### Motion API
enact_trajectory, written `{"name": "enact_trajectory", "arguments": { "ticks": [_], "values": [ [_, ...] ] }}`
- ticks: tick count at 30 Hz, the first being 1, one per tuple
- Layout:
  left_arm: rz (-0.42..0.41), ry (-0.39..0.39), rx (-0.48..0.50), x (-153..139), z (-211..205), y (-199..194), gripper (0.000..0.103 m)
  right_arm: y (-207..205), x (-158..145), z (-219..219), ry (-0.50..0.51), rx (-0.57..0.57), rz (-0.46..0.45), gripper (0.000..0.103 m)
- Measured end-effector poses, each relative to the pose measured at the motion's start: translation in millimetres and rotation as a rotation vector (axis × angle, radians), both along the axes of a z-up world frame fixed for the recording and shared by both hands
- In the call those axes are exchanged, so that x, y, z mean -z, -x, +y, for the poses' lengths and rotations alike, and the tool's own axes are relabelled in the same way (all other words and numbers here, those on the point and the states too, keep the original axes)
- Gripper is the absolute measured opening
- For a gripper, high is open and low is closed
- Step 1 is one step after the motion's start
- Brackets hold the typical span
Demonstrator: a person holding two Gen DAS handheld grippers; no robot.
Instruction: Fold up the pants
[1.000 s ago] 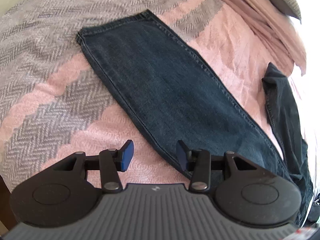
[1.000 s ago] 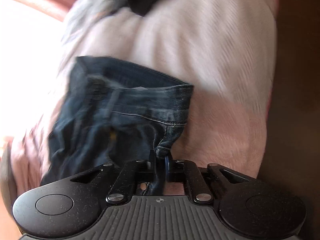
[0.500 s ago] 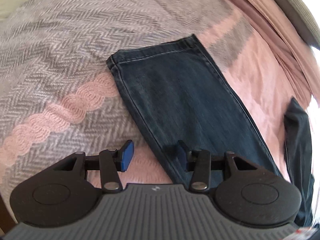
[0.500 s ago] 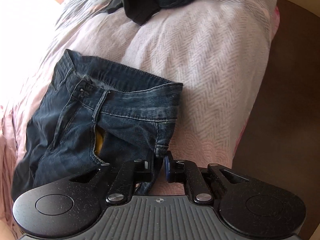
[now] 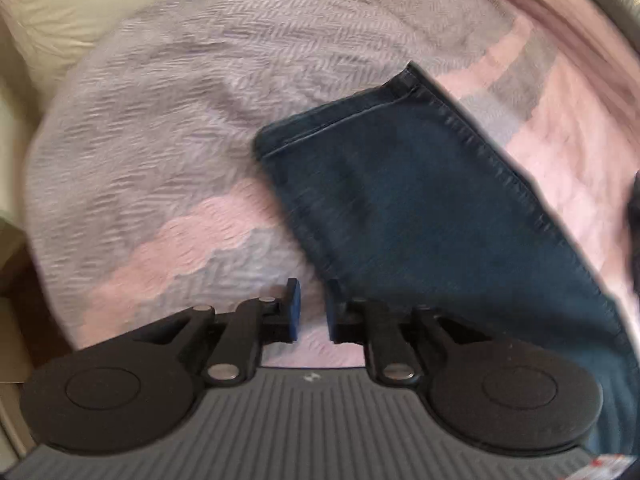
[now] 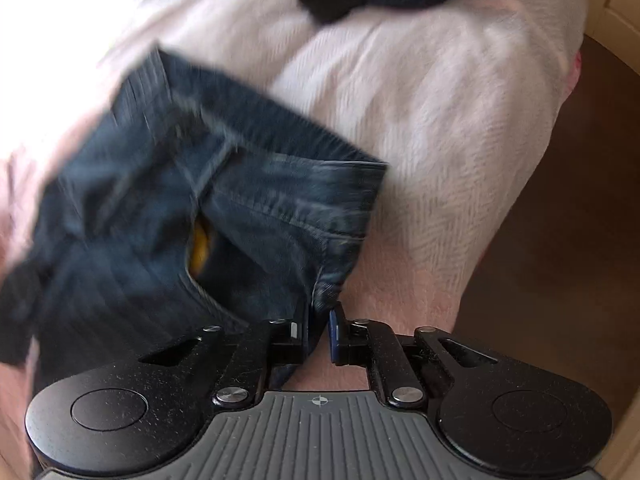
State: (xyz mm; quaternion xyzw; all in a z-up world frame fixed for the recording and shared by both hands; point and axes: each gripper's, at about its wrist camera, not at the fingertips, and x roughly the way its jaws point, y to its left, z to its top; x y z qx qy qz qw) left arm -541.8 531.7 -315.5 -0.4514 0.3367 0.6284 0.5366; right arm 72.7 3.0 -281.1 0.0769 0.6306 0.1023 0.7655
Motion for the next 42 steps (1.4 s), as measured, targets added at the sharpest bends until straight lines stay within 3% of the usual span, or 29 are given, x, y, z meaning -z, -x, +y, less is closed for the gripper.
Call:
{"name": "enact_trajectory", "arguments": {
  "ticks": [1, 3, 6, 8, 13, 17, 18, 20, 21, 22, 23, 24, 25, 27, 30, 32, 33, 35, 37, 39, 42],
  "values": [
    [-0.003, 0.007, 0.001, -5.0, -3.4, -2.1, 0.022, -1.0, -2.8, 2.8, 0.009, -0.007, 0.002, 0.017],
    [-0.031, 0.015, 0.004, -18.0, -12.1, -6.2, 0.027, -2.7, -12.2, 2.5, -0.019, 0.002, 0.000, 0.036],
    [-0.079, 0.014, 0.078, -40.9, -18.7, -27.9, 0.028, -10.2, -30.4, -2.2, -0.023, 0.043, -0.025, 0.038],
    [-0.153, -0.020, 0.166, -54.7, -10.9, -56.7, 0.034, -19.0, -42.8, -4.5, -0.022, 0.071, -0.066, 0.038],
    [-0.320, -0.098, 0.387, -54.4, 44.1, -176.9, 0.065, -52.3, -58.4, -1.3, -0.074, 0.163, -0.132, 0.038],
    [-0.406, -0.112, 0.523, -34.1, 84.3, -286.9, 0.076, -77.1, -67.3, 4.9, -0.098, 0.175, -0.144, 0.038],
    [-0.415, -0.108, 0.540, -26.5, 93.6, -310.7, 0.081, -81.5, -67.4, 6.1, -0.095, 0.172, -0.146, 0.038],
    [-0.388, -0.109, 0.540, -14.6, 107.4, -347.8, 0.081, -88.8, -68.2, 2.6, -0.083, 0.171, -0.151, 0.038],
    [-0.368, -0.113, 0.535, -9.4, 111.8, -365.2, 0.080, -92.0, -67.0, 0.4, -0.077, 0.172, -0.153, 0.038],
    [-0.347, -0.117, 0.535, -5.5, 115.0, -378.0, 0.065, -95.3, -65.8, -2.7, -0.071, 0.177, -0.151, 0.038],
    [-0.327, -0.132, 0.543, -3.9, 116.8, -389.4, 0.042, -98.4, -64.0, -6.9, -0.065, 0.184, -0.149, 0.038],
    [-0.305, -0.145, 0.554, -5.4, 117.2, -399.3, 0.003, -101.1, -63.4, -11.1, -0.057, 0.189, -0.149, 0.038],
    [-0.294, -0.161, 0.554, -10.2, 116.0, -406.5, 0.003, -103.3, -62.5, -14.5, -0.050, 0.195, -0.152, 0.038],
    [-0.300, -0.285, 0.605, -30.6, 99.6, -423.1, 0.002, -108.9, -60.1, -21.9, -0.039, 0.210, -0.158, 0.038],
    [-0.225, -0.479, 0.851, -75.9, 37.8, -472.4, 0.002, -119.8, -53.1, -30.6, -0.042, 0.243, -0.147, 0.038],
    [-0.258, -0.522, 1.046, -95.3, -18.6, -504.8, 0.002, -128.6, -47.0, -31.3, -0.052, 0.253, -0.135, 0.039],
    [-0.281, -0.487, 1.146, -96.9, -45.8, -521.6, 0.004, -133.8, -44.5, -30.5, -0.057, 0.251, -0.130, 0.038],
    [-0.324, -0.383, 1.304, -84.0, -97.9, -549.0, 0.018, -143.2, -39.6, -24.8, -0.066, 0.242, -0.120, 0.038],
    [-0.337, -0.276, 1.402, -59.8, -138.8, -562.2, 0.026, -151.9, -36.5, -17.5, -0.085, 0.232, -0.104, 0.038],
    [-0.321, -0.181, 1.407, -40.1, -160.0, -559.4, 0.032, -160.1, -37.6, -12.6, -0.104, 0.209, -0.103, 0.039],
    [-0.362, -0.090, 1.291, -32.0, -145.2, -533.9, 0.040, -170.2, -42.7, -11.7, -0.100, 0.166, -0.130, 0.038]
  ]
}}
